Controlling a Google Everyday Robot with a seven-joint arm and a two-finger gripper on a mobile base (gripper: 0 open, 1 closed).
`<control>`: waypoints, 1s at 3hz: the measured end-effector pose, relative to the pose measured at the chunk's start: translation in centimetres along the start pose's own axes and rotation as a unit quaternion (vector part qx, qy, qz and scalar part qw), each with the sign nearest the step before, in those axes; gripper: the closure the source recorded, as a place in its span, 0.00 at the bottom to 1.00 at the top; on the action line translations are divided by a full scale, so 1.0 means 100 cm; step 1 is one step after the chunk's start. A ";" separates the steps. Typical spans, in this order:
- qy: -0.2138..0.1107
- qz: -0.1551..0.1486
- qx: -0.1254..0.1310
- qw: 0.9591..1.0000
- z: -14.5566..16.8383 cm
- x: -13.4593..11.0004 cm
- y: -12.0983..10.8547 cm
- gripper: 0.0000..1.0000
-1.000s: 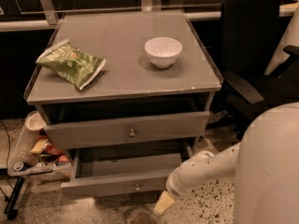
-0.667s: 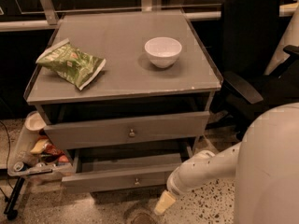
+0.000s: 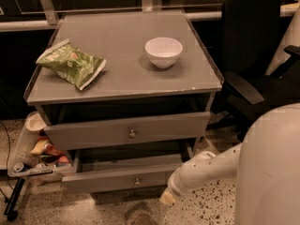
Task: Close middle drawer
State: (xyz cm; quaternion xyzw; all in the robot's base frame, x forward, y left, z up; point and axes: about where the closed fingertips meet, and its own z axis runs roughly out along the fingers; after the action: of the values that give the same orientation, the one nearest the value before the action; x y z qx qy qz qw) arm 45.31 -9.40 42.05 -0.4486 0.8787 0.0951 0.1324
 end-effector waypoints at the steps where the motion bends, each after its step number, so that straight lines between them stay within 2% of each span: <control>1: 0.000 0.000 0.000 1.000 0.000 0.000 0.000 0.65; 2: 0.001 -0.001 0.001 1.000 0.000 -0.001 -0.001 0.88; 3: 0.005 0.007 0.022 1.000 -0.001 -0.007 -0.020 1.00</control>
Offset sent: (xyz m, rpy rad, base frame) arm 0.0032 0.0009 -0.0002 -0.0102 -0.0063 0.0029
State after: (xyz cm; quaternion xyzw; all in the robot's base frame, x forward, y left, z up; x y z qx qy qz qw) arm 47.37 -10.05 42.25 -0.4403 0.8842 0.0746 0.1373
